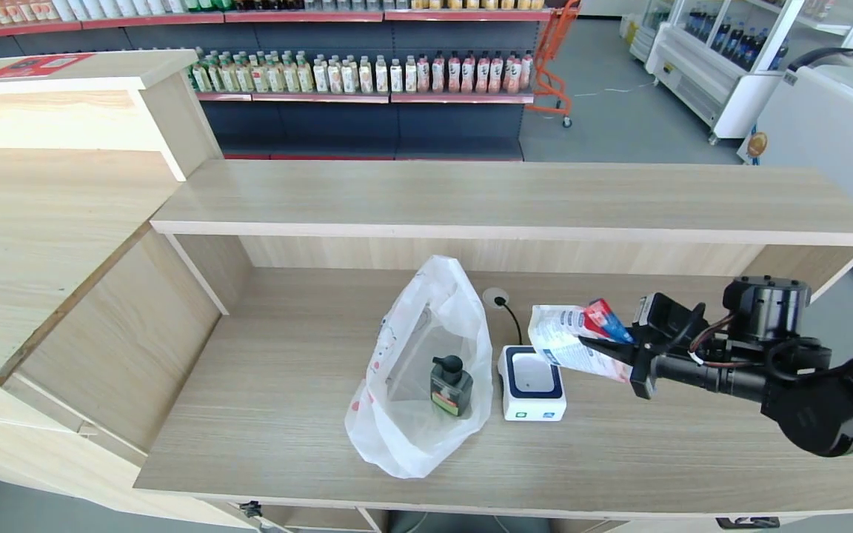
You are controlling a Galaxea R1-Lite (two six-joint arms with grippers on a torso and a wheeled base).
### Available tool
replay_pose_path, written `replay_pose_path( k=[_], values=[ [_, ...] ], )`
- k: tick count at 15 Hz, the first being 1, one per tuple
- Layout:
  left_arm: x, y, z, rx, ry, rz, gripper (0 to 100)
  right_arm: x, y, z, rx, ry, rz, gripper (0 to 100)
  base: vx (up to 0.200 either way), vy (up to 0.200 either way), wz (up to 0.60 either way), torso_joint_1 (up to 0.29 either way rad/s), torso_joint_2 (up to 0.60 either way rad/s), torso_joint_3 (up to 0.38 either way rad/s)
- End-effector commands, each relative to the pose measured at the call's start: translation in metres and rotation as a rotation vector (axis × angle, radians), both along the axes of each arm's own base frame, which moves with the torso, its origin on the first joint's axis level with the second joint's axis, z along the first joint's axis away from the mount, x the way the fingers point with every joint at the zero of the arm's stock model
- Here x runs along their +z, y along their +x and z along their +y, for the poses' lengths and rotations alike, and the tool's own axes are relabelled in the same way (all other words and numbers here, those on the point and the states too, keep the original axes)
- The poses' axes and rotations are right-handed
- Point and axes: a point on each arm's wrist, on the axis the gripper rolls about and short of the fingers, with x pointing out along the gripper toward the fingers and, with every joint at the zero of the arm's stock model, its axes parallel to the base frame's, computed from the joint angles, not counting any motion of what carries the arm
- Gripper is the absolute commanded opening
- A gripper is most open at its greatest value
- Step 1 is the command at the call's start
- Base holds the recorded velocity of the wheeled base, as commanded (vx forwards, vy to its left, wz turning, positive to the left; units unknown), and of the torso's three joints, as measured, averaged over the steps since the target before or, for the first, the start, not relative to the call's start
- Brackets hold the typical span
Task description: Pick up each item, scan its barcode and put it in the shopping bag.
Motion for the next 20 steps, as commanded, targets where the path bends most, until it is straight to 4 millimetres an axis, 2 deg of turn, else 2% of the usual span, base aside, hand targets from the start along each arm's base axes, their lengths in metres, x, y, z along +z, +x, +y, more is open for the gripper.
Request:
replay_pose_path(
  k=[1,7,14,18,20],
  values=[
    [0.0,0.0,0.0,0.0,0.0,-0.001,100,-0.028,0.011,-0.003,0.018,-0.015,0.043,0,0.0,0.0,0.0,0.0,0.0,0.0],
    [0.0,0.0,0.0,0.0,0.0,-0.001,100,-0.044,0.037,0.003,0.101,-0.024,-0.012,0,0.0,0.0,0.0,0.0,0.0,0.0],
    [0.0,0.0,0.0,0.0,-0.002,0.0,100,-0.052,0.058,0.023,0.188,-0.021,-0.061,0,0.0,0.0,0.0,0.0,0.0,0.0],
    [0.0,0.0,0.0,0.0,-0.002,0.0,100,-0.046,0.059,0.026,0.194,-0.022,-0.079,0,0.0,0.0,0.0,0.0,0.0,0.0],
    [0.0,0.0,0.0,0.0,-0.002,0.0,100,-0.034,0.056,0.026,0.193,-0.021,-0.102,0,0.0,0.0,0.0,0.0,0.0,0.0]
  ],
)
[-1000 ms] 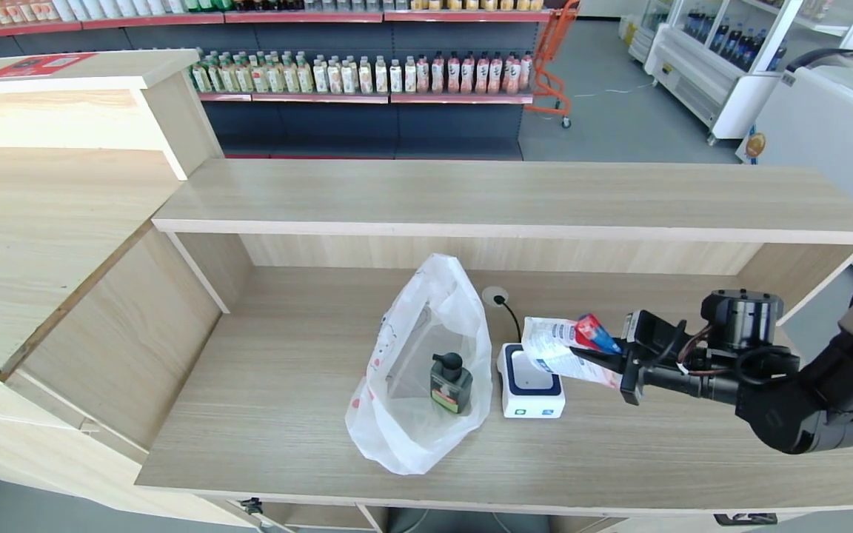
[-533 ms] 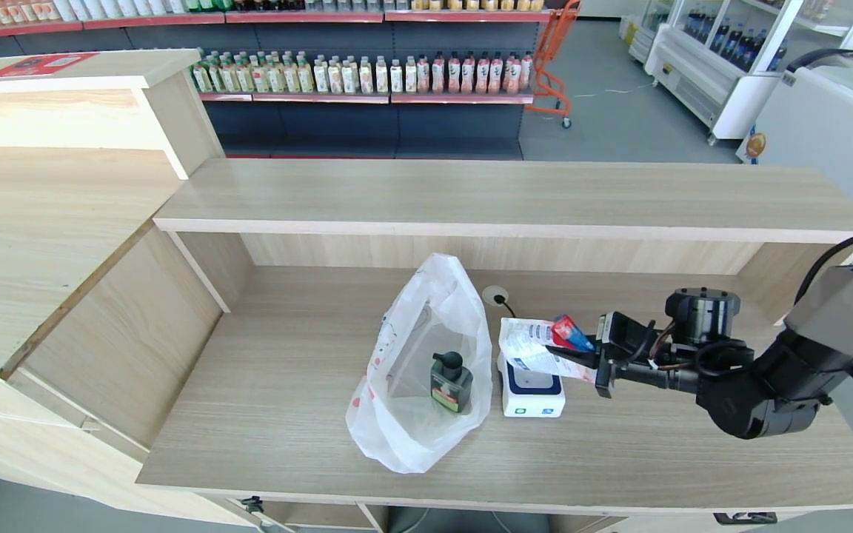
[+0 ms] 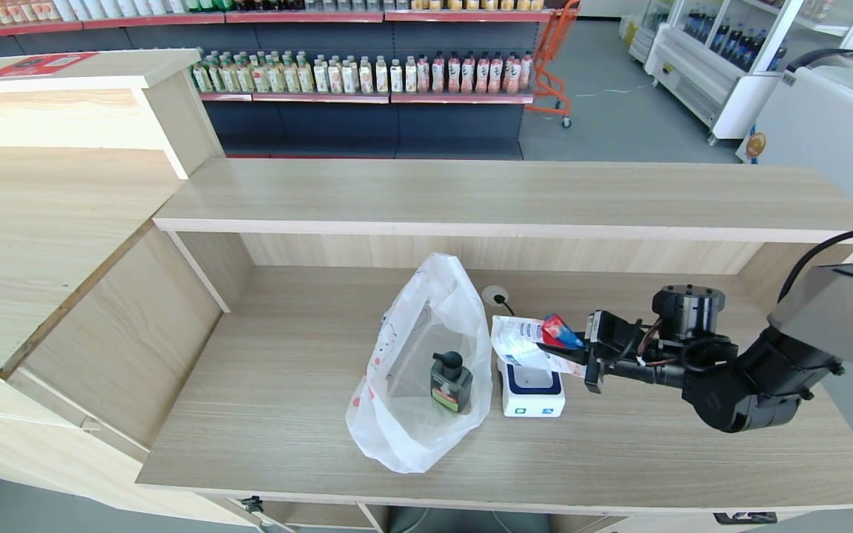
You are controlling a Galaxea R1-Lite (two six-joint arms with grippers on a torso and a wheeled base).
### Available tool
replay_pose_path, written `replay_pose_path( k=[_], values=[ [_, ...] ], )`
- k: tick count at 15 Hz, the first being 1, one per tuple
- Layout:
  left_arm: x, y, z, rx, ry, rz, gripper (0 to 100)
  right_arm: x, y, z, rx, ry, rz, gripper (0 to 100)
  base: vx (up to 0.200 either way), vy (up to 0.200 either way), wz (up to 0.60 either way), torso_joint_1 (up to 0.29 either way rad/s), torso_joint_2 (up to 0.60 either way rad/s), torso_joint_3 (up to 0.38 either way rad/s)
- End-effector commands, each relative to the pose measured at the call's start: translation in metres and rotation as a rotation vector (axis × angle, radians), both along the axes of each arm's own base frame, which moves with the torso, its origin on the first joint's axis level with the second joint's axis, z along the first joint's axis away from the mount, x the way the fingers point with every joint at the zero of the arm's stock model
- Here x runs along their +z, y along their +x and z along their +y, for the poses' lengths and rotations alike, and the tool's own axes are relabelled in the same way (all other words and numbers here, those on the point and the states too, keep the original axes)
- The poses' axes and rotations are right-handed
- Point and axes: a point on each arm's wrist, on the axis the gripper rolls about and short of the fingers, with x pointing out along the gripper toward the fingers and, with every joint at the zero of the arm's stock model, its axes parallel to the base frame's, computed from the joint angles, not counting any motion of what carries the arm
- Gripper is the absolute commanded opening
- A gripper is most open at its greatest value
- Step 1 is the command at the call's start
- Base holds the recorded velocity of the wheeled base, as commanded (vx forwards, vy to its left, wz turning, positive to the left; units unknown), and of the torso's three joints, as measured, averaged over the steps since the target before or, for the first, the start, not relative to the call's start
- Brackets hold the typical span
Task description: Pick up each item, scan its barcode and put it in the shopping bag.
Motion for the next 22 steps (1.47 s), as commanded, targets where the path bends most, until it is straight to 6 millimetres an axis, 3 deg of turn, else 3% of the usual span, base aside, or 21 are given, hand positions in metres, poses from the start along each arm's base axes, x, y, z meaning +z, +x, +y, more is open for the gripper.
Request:
replay_pose_path(
  k=[1,22],
  values=[
    [0.0,0.0,0.0,0.0,0.0,-0.001,100,0.014,-0.003,0.0,0.002,0.006,-0.032,0,0.0,0.0,0.0,0.0,0.0,0.0],
    [0.0,0.0,0.0,0.0,0.0,-0.001,100,0.008,-0.014,-0.013,-0.033,-0.029,-0.032,0,0.0,0.0,0.0,0.0,0.0,0.0]
  ],
)
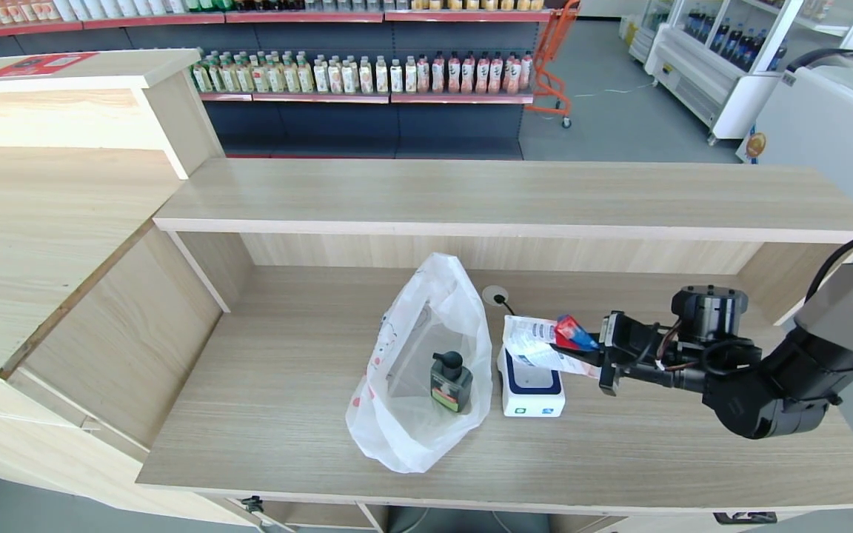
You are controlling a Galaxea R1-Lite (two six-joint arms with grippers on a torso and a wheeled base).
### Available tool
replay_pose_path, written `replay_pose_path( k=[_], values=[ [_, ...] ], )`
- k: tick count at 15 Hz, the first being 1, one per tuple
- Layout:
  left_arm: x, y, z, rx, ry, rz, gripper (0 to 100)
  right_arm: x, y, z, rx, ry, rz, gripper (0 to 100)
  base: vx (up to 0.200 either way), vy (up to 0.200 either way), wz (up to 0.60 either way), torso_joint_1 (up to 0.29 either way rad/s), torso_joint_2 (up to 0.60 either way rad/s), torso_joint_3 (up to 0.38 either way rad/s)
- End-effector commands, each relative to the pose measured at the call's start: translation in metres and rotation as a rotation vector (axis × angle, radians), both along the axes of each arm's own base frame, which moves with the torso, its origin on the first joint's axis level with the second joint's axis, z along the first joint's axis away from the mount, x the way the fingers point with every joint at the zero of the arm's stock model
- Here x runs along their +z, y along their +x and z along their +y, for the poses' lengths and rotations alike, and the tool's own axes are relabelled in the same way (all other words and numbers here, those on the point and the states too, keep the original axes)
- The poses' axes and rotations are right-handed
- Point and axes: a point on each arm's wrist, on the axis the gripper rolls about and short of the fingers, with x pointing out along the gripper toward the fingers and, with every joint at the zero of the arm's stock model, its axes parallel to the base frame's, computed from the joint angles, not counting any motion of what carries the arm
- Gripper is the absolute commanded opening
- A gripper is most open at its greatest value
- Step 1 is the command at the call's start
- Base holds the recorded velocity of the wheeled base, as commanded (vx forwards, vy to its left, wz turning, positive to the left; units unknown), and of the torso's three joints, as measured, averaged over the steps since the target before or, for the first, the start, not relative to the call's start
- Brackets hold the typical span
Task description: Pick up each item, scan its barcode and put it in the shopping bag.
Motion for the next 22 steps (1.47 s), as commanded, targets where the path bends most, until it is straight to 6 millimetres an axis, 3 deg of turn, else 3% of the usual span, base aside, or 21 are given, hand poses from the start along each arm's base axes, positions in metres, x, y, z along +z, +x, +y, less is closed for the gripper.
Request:
replay_pose_path(
  k=[1,3,8,11,17,20,22],
  values=[
    [0.0,0.0,0.0,0.0,0.0,-0.001,100,0.002,0.0,0.0,0.003,0.001,-0.005,0,0.0,0.0,0.0,0.0,0.0,0.0],
    [0.0,0.0,0.0,0.0,0.0,-0.001,100,0.009,-0.003,0.002,0.009,0.017,0.003,0,0.0,0.0,0.0,0.0,0.0,0.0],
    [0.0,0.0,0.0,0.0,0.001,-0.001,100,0.062,-0.023,0.007,-0.043,0.299,0.25,0,0.0,0.0,0.0,0.0,0.0,0.0],
    [0.0,0.0,0.0,0.0,0.0,-0.001,100,0.079,-0.034,0.003,-0.068,0.399,0.346,0,0.0,0.2,0.0,0.001,0.0,0.001],
    [0.0,0.0,0.0,0.0,-0.003,0.0,100,0.076,-0.028,-0.004,-0.205,0.552,0.544,0,0.0,0.167,0.0,0.007,0.0,0.0],
    [0.0,0.0,0.0,0.0,-0.003,0.0,100,0.064,-0.017,0.003,-0.275,0.542,0.614,0,0.0,0.0,0.0,0.0,0.0,0.0],
    [0.0,0.0,0.0,0.0,-0.003,0.0,100,0.044,0.004,0.01,-0.297,0.531,0.642,0,0.0,0.0,0.0,0.0,0.0,0.0]
  ],
)
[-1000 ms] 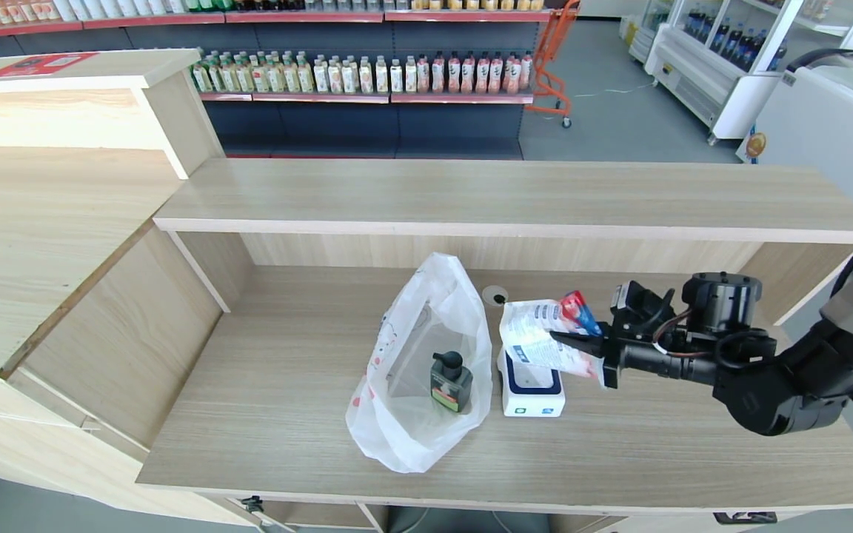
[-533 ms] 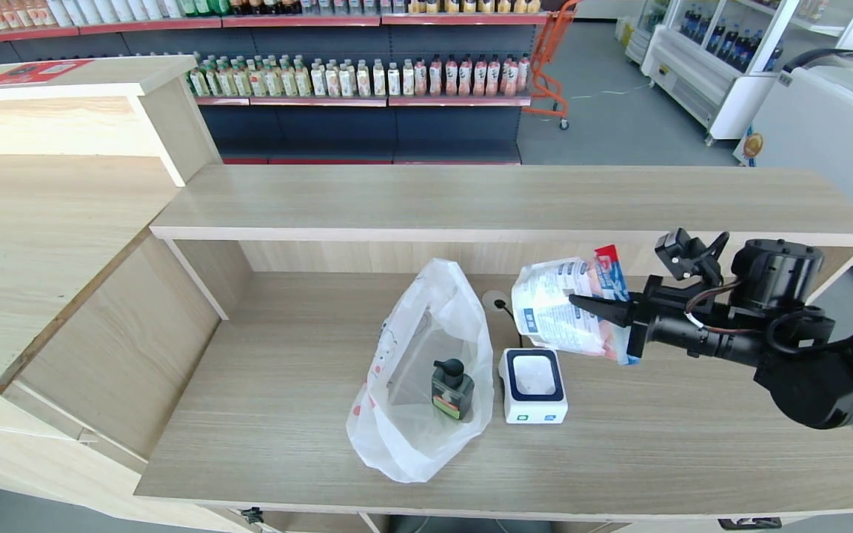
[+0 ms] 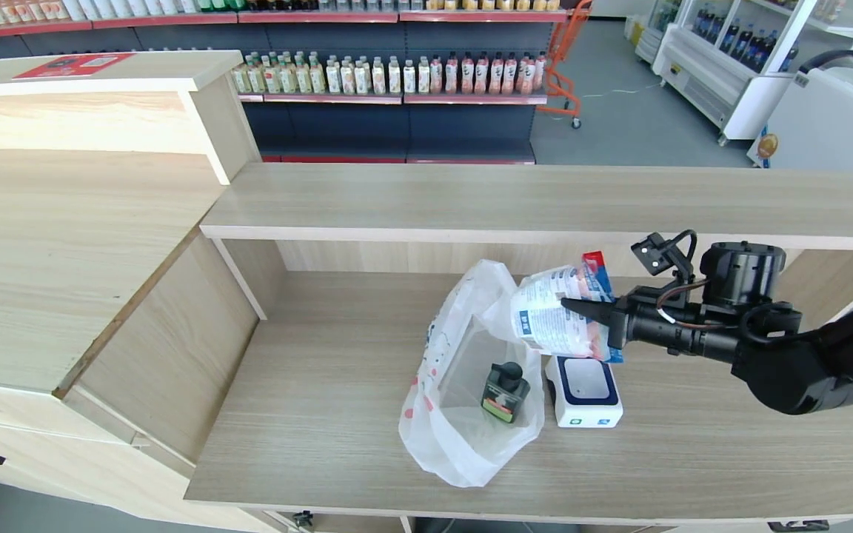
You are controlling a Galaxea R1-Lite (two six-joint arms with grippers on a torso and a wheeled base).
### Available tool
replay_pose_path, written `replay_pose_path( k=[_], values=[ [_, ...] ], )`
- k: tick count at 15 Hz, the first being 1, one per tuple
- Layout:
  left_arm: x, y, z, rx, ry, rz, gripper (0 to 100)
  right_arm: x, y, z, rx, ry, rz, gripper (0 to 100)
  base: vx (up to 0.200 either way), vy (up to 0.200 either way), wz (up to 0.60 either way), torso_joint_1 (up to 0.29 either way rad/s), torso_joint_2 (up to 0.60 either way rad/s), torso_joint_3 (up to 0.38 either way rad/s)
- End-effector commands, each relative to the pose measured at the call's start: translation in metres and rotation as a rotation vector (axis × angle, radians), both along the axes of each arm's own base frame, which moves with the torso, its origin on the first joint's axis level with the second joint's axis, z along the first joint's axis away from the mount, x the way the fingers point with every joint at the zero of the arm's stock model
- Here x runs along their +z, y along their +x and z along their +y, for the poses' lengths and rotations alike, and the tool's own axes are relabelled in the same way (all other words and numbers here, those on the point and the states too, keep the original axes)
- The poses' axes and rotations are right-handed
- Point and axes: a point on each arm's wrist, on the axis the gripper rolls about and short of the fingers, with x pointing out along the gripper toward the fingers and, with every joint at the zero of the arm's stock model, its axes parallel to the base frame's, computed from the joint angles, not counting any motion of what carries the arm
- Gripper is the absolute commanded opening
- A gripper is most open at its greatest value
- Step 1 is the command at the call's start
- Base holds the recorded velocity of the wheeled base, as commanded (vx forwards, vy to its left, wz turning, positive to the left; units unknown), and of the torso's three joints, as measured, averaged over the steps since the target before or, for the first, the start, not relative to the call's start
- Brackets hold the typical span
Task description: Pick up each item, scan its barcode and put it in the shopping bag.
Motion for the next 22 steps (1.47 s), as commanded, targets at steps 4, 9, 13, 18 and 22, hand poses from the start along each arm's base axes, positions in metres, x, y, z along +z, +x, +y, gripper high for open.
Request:
replay_pose_path(
  k=[4,9,13,18,22],
  values=[
    [0.0,0.0,0.0,0.0,0.0,0.0,100,-0.039,0.05,0.025,0.036,-0.02,0.056,0,0.0,0.0,0.0,0.0,0.0,0.0],
    [0.0,0.0,0.0,0.0,0.0,0.0,100,-0.068,0.063,0.054,0.099,-0.034,0.083,0,0.0,0.0,0.0,0.0,0.0,0.0],
    [0.0,0.0,0.0,0.0,0.0,0.0,100,-0.084,0.087,0.077,0.148,-0.074,-0.005,0,0.0,0.0,0.0,0.0,0.0,0.0],
    [0.0,0.0,0.0,0.0,0.0,0.0,100,-0.108,0.099,0.082,0.16,-0.113,-0.032,0,0.0,0.0,0.0,0.0,0.0,0.0],
    [0.0,0.0,0.0,0.0,0.0,0.0,100,-0.088,0.097,0.085,0.161,-0.074,-0.036,100,0.0,0.0,0.0,0.0,0.0,0.0]
  ],
)
